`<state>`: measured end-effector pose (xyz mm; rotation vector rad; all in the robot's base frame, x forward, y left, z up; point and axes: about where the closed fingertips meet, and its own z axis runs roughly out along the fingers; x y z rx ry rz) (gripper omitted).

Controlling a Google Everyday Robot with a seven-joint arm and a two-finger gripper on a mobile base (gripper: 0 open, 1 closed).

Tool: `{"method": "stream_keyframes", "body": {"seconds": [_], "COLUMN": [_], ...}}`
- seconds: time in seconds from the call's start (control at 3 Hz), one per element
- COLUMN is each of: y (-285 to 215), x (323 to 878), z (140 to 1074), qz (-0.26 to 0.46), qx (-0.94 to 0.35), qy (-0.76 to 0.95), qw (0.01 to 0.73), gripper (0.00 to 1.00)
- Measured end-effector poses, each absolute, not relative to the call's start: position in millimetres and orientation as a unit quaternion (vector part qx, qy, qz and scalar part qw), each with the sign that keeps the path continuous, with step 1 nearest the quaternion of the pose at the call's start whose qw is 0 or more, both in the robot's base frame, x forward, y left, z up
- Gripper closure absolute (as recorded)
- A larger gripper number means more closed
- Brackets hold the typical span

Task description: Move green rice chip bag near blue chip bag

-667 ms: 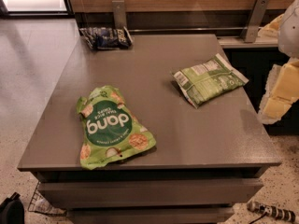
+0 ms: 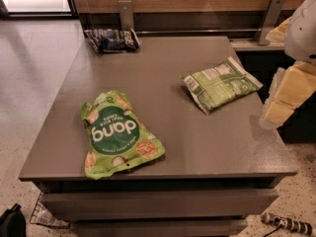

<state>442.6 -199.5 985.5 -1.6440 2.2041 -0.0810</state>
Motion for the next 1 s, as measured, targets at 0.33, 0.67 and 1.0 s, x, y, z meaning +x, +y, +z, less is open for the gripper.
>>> {"method": "stream_keyframes", "body": {"seconds": [0.33,0.67,1.0], "y": [-131,-100,-51], "x": [457,463,468], "z": [962,953,942], "qz": [0.053,0.088,0.1], "qx": [-0.534,-0.51,-0.506], "qy": [0.809,0.817,0.818], "qw": [0.239,0.254,0.254], "gripper": [0.0,0.0,0.0]}}
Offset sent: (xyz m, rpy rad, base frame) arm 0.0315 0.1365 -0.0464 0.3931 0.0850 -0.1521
